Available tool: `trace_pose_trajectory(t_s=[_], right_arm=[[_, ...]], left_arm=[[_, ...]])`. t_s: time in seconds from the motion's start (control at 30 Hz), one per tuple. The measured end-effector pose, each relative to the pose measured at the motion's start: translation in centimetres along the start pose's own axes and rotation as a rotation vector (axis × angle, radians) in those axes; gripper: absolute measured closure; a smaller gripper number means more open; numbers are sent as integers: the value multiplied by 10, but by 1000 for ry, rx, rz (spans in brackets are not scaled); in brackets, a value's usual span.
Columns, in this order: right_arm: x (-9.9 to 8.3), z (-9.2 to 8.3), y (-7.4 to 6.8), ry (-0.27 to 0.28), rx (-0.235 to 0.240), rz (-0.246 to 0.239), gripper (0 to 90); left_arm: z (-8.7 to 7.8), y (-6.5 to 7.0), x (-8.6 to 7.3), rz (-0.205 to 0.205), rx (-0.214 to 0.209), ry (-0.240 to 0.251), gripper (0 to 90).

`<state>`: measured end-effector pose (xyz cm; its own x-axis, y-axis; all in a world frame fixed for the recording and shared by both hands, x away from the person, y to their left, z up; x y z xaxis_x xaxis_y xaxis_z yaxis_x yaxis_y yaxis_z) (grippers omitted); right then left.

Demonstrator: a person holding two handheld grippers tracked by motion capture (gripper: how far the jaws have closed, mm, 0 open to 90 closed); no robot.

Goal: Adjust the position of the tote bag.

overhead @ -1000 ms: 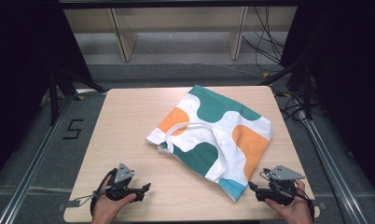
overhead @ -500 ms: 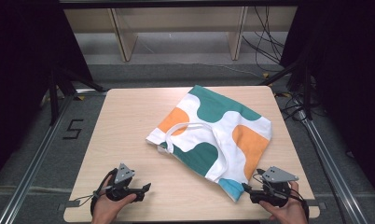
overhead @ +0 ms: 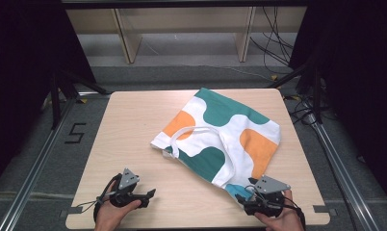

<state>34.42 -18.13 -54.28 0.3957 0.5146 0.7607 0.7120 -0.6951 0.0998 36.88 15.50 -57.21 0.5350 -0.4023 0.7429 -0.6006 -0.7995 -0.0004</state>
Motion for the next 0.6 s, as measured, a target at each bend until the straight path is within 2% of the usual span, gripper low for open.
trace_pose_trajectory(t_s=[0.03, 0.17, 0.27, 0.3, 0.33, 0.37, 0.4, 0.43, 0.5, 0.53, 0.6], right_arm=[[1, 2, -3, 0, 10, -12, 287], [-2, 7, -11, -32, 9, -40, 297], [-3, 9, -13, -45, 8, -66, 308], [-5, 9, -14, -59, 5, -60, 323], [-6, 9, -12, -67, -5, -68, 335], [-8, 10, -12, -75, -9, -80, 338], [-10, 9, -12, -87, -13, -74, 345], [-11, 10, -12, -93, -16, -74, 356], [-17, 11, -13, -134, -18, -87, 359], [-19, 11, -13, -144, -22, -108, 378], [-19, 11, -14, -145, -20, -108, 391]], left_arm=[[-3, -3, -3, 32, 1, -37, 188], [-2, -1, -3, 10, -3, -30, 188], [-2, -3, -3, 26, 8, -33, 188], [0, -1, 0, -4, 9, -6, 188], [1, -1, -1, -20, 11, -8, 188], [1, -1, -1, -19, 10, -9, 188], [-1, -2, -3, 6, 1, -22, 188], [0, -2, -2, -3, 3, -11, 188], [-2, -4, -3, 21, 12, -30, 188], [-1, -4, -3, 17, 8, -23, 188], [-1, -4, -3, 15, 8, -24, 188]])
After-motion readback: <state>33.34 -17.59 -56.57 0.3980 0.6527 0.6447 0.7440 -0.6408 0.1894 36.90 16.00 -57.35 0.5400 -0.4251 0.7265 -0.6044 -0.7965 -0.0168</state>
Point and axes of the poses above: each handheld gripper's, and its own axes: z roughly forward along the jaws, x roughly out of its top, y roughly to its right, the point moved 10 cm from there along z, roughly forward along the jaws
